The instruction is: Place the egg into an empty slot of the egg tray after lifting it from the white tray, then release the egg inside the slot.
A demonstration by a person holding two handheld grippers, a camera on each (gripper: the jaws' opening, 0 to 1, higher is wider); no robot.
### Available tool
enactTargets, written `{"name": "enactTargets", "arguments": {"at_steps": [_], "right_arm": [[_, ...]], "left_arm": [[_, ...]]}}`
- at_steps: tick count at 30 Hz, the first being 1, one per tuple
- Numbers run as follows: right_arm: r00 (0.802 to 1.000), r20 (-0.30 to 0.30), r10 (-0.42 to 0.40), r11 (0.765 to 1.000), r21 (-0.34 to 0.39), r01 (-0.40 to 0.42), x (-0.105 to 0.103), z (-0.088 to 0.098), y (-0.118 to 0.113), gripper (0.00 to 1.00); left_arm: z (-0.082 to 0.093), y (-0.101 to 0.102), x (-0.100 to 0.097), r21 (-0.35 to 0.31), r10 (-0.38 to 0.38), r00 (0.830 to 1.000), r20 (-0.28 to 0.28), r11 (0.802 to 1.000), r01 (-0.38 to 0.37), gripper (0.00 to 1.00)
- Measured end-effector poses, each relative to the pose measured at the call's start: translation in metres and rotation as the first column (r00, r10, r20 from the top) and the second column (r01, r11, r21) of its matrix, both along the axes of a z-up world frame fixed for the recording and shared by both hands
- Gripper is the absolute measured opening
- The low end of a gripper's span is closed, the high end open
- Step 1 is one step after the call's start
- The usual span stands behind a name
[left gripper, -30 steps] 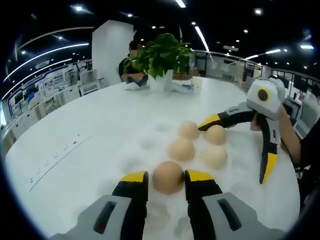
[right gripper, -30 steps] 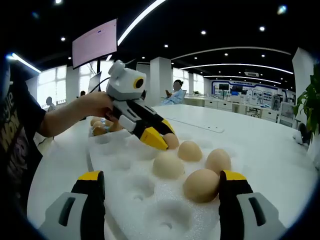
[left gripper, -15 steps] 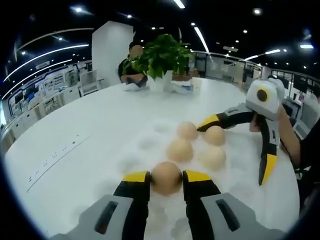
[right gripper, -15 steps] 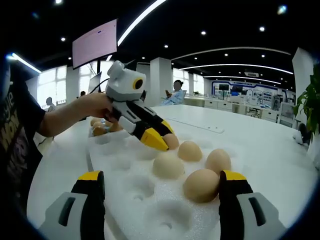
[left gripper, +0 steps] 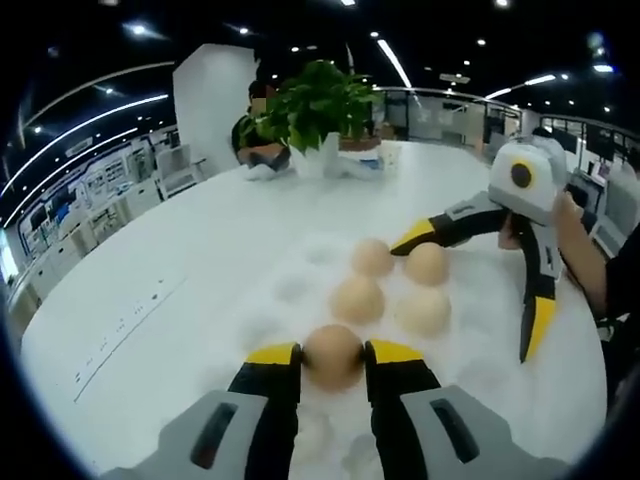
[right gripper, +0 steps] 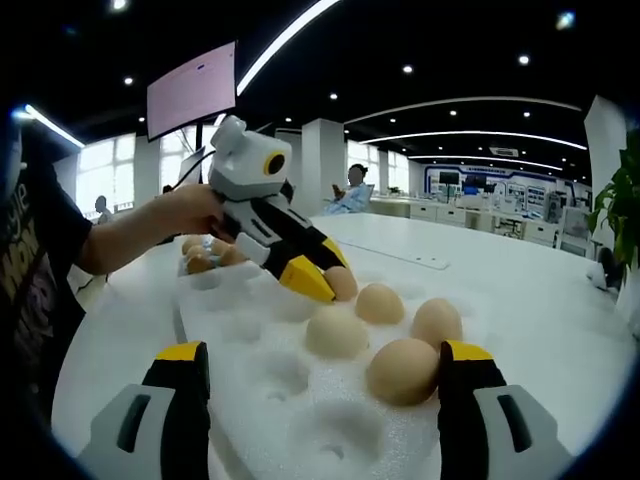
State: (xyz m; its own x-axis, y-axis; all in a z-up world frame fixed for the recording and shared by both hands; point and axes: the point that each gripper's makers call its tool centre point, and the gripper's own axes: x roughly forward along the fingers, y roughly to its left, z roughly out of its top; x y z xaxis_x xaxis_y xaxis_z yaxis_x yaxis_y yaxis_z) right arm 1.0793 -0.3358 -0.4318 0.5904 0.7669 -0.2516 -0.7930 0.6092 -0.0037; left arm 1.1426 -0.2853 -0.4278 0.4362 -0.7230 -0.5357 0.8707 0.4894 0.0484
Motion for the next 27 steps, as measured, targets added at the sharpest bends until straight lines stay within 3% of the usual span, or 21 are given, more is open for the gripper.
{"name": "enactTargets", "arguments": {"at_steps": [7, 16, 27], "right_arm": [[1.0, 0.002, 0.0, 1.0, 0.002, 0.0, 0.001, 0.0, 0.0, 0.99], [1.0, 0.004, 0.0, 1.0, 0.004, 0.0, 0.002, 0.0, -0.001, 0.99], [1.0, 0.004, 0.0, 1.0, 0.005, 0.0, 0.002, 0.0, -0.001, 0.99]], "left_arm": [[0.013, 0.006, -0.002, -0.074, 0.013, 1.0, -0.024, 0.997, -0.015, 0.25], [0.026, 0.018, -0.012, -0.077, 0.013, 1.0, 0.008, 0.997, -0.013, 0.25], [0.03, 0.029, -0.024, -0.086, 0.015, 1.0, -0.007, 0.996, -0.015, 0.25]]}}
